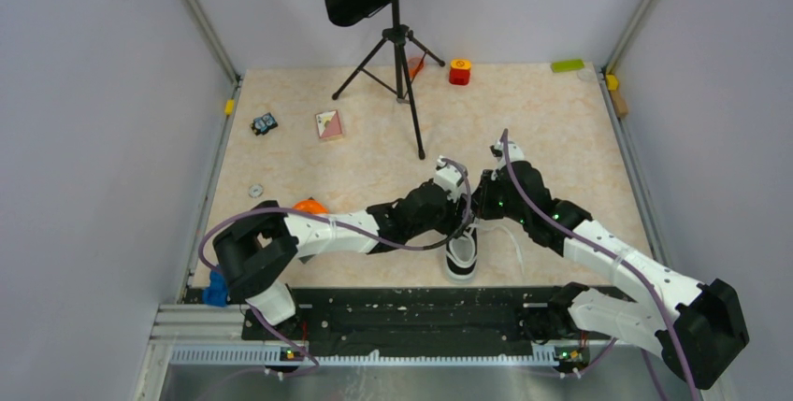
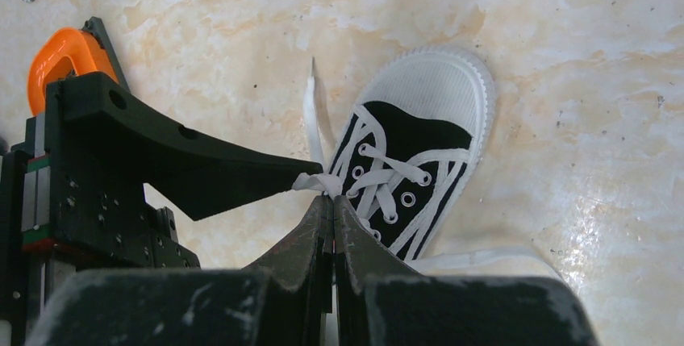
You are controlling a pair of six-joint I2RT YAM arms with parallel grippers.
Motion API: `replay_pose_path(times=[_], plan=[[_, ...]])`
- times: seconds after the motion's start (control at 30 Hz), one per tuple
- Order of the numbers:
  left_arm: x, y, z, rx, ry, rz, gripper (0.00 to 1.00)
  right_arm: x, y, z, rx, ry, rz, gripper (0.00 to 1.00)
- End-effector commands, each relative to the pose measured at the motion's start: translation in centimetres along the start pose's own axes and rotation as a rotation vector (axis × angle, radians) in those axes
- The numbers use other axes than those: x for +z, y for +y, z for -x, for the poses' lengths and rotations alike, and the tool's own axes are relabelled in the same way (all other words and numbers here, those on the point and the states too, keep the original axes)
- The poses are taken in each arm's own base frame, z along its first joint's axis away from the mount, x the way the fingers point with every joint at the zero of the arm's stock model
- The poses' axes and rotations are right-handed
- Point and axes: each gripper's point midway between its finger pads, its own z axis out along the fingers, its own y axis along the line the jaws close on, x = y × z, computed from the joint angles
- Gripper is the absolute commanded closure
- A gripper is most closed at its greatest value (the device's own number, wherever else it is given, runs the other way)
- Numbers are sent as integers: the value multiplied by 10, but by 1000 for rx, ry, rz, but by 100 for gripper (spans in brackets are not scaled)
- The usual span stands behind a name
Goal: Tie the shoes
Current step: Wrap the shoelace around the shoelace.
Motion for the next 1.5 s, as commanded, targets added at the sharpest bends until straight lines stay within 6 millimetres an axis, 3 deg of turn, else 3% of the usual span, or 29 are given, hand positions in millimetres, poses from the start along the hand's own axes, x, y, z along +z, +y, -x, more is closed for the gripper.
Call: replay_pose_path(times=[0.0, 0.23, 0.5, 0.97, 1.17, 1.3, 1.47], plan=[[-4, -19, 30, 13, -71, -58, 42, -5, 5, 18, 3, -51, 10, 100], [-5, -21, 31, 14, -76, -66, 47, -5, 5, 18, 0, -51, 10, 100], [-4, -26, 30, 22, -72, -93, 64, -6, 4, 18, 0, -53, 8, 100], [1, -26, 27, 27, -69, -96, 66, -7, 4, 19, -1, -53, 8, 100], [3, -25, 26, 39, -66, -97, 78, -7, 5, 20, -1, -55, 9, 100], [4, -26, 25, 42, -60, -101, 80, -7, 5, 20, -2, -55, 9, 100], [5, -25, 21, 49, -47, -102, 99, -7, 5, 19, -2, -52, 8, 100]])
